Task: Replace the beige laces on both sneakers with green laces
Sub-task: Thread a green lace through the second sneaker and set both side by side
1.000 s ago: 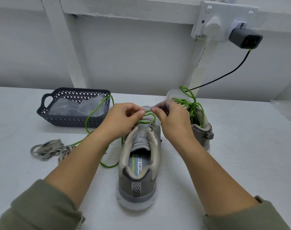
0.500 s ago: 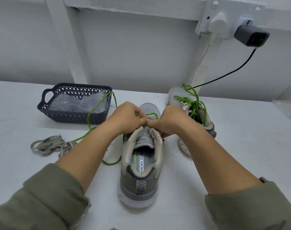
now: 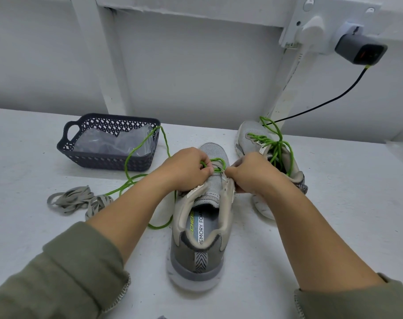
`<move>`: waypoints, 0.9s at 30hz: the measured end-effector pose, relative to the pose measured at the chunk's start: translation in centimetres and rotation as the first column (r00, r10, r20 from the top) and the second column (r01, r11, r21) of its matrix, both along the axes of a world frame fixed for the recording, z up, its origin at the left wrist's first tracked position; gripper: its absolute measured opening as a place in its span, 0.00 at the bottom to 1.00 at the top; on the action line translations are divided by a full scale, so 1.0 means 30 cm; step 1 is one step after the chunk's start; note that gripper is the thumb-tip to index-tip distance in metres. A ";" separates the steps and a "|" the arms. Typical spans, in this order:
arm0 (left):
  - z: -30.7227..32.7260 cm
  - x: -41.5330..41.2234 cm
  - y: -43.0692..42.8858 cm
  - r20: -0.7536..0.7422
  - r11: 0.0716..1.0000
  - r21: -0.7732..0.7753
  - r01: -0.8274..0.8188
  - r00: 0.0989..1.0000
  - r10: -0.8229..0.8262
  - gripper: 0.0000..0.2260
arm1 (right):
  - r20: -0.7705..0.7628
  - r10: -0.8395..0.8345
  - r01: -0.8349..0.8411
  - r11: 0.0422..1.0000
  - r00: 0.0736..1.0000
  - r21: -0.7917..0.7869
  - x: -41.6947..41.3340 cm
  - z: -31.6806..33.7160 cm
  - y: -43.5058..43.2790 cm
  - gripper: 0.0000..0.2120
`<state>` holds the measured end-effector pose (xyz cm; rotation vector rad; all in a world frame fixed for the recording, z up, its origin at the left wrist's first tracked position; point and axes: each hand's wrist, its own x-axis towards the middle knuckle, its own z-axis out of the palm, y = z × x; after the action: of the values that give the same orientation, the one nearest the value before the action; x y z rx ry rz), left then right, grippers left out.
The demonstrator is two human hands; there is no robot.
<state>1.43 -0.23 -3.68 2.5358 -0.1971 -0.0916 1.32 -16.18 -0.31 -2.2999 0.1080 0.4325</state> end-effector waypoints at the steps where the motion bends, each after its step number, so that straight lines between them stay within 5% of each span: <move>1: 0.002 0.001 -0.004 0.005 1.000 0.023 -0.002 1.000 0.002 0.05 | 0.000 -0.003 0.003 1.000 1.000 0.003 0.000 -0.001 -0.001 0.10; 9: 0.010 0.001 -0.004 -0.004 0.993 0.096 0.063 0.998 -0.063 0.05 | 0.009 -0.009 0.009 0.999 1.000 0.048 -0.010 -0.002 0.000 0.14; 19: -0.012 0.007 -0.012 0.015 1.000 0.011 0.029 0.999 -0.029 0.06 | -0.006 -0.007 0.008 0.994 1.000 0.111 -0.006 -0.006 0.008 0.16; 23: -0.028 0.000 -0.008 0.054 0.997 -0.082 -0.006 0.998 0.010 0.04 | 0.000 -0.007 0.007 0.991 1.000 0.133 -0.019 -0.007 0.018 0.04; 27: -0.031 -0.009 0.028 0.126 0.993 -0.100 -0.064 0.989 0.076 0.10 | 0.219 0.057 0.001 0.966 0.974 -0.258 -0.021 -0.020 0.012 0.03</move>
<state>1.17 0.61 -4.63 2.4518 -0.1592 0.1079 0.68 -15.81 -0.91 -2.5923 0.0187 0.1757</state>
